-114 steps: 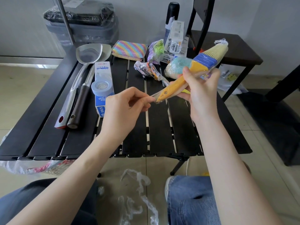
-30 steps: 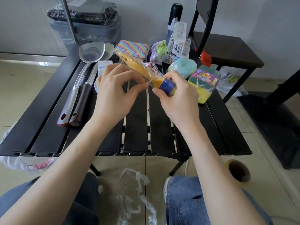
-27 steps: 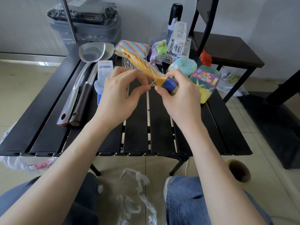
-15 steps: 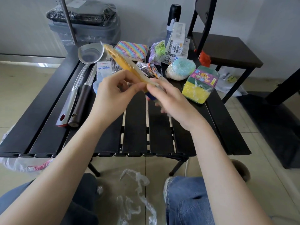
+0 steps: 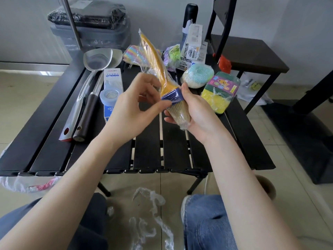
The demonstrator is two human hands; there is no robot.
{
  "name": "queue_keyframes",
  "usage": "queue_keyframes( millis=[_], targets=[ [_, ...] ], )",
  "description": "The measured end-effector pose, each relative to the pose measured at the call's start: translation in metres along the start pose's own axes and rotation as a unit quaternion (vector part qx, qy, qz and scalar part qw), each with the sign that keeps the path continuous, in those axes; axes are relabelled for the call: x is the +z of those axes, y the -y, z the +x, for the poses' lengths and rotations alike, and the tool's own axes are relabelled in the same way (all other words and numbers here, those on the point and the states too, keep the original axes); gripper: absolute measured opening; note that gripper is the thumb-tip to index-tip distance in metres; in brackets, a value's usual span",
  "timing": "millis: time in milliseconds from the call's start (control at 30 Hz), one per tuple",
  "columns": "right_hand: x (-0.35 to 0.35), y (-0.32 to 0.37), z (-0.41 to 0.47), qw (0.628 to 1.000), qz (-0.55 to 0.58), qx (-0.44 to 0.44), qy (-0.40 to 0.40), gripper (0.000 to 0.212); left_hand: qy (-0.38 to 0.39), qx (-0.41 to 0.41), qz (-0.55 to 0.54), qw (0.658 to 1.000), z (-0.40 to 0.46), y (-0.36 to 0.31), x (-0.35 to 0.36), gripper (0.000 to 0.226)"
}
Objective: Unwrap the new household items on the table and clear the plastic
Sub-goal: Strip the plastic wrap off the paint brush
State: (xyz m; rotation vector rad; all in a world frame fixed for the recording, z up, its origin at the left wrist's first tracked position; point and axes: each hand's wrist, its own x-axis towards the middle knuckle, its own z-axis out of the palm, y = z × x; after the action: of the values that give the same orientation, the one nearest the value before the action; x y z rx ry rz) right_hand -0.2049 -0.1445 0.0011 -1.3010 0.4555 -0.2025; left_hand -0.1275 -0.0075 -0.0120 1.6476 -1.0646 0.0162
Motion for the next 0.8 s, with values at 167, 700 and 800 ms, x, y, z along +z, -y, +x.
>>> queue_keyframes(
  millis=[167, 700, 800],
  targets=[
    [-0.001, -0.001, 0.002, 1.0, 0.015, 0.026, -0.008, 0.048, 0.004, 0.054, 0.113, 0.992, 0.001, 0.004, 0.006, 0.003],
    [0.006, -0.006, 0.007, 0.989, 0.145, 0.036, -0.008, 0.047, -0.073, -0.089, 0.004, 0.993, 0.001, 0.003, 0.017, 0.03],
    [0.007, -0.005, 0.008, 0.989, 0.145, 0.027, -0.026, 0.05, -0.018, -0.088, -0.024, 0.996, 0.001, 0.002, 0.019, 0.036]
  ],
)
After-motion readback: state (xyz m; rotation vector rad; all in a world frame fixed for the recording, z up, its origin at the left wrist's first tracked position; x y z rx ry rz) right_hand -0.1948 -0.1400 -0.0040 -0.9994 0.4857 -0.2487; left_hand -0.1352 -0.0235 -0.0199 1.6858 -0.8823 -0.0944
